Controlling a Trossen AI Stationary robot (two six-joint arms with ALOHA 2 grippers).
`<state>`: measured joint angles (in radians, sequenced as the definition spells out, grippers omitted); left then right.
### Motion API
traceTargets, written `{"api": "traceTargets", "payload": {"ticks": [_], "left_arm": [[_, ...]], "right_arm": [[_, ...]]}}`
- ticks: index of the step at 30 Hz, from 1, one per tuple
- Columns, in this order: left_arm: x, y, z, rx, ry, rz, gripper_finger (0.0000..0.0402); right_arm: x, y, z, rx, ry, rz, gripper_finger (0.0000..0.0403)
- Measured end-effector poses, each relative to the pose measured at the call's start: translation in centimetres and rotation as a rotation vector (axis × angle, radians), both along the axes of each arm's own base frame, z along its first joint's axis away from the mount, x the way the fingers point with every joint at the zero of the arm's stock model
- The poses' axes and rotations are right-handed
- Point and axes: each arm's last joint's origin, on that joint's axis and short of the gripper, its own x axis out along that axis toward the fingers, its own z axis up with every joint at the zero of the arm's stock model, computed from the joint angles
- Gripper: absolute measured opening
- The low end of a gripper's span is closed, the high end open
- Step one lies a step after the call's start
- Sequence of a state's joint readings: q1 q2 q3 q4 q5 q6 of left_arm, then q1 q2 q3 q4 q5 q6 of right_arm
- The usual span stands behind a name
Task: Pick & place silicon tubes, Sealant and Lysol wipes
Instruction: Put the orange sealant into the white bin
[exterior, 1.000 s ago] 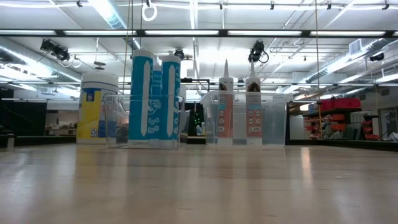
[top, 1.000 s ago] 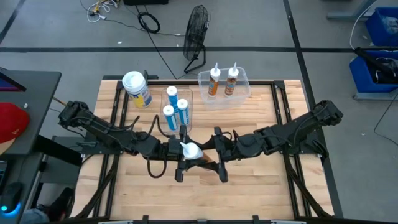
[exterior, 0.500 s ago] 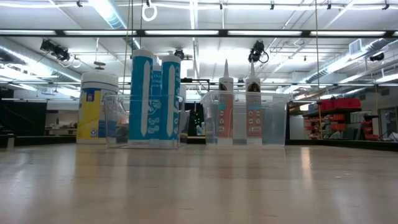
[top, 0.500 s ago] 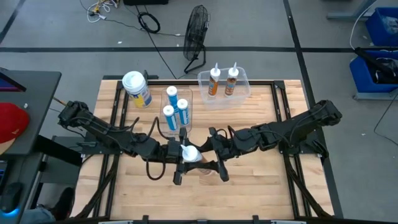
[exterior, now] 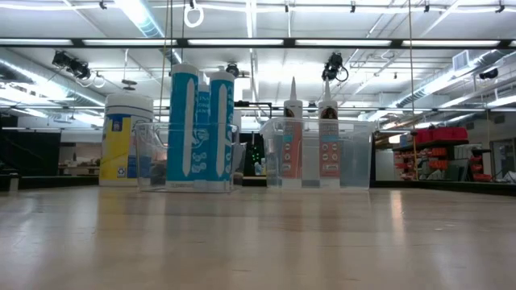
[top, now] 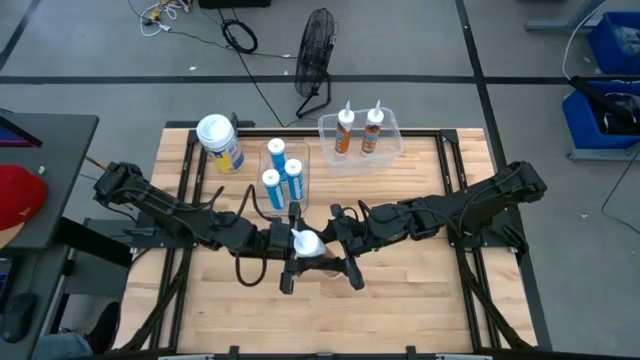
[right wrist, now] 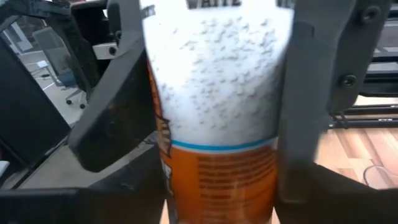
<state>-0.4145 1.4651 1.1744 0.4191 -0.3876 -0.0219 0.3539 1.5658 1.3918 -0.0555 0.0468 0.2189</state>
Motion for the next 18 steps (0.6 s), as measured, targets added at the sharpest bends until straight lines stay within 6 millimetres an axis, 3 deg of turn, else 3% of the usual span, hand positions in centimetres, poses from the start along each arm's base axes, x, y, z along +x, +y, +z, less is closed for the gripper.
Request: {"api": "traceTargets", "payload": {"ticks": [4, 18], "left_arm": [[0.00, 0.02, -0.01, 0.000, 0.002, 0.002, 0.0206], [-0.17, -0.28, -0.02, 0.020, 0.004, 0.025, 0.0236]], "right_arm": [[0.00, -0.03, 0.02, -0.013, -0.005, 0.001, 0.0200], [0.00, -0.10, 0.03, -0.062, -0.019, -0.049, 0.0200]]}}
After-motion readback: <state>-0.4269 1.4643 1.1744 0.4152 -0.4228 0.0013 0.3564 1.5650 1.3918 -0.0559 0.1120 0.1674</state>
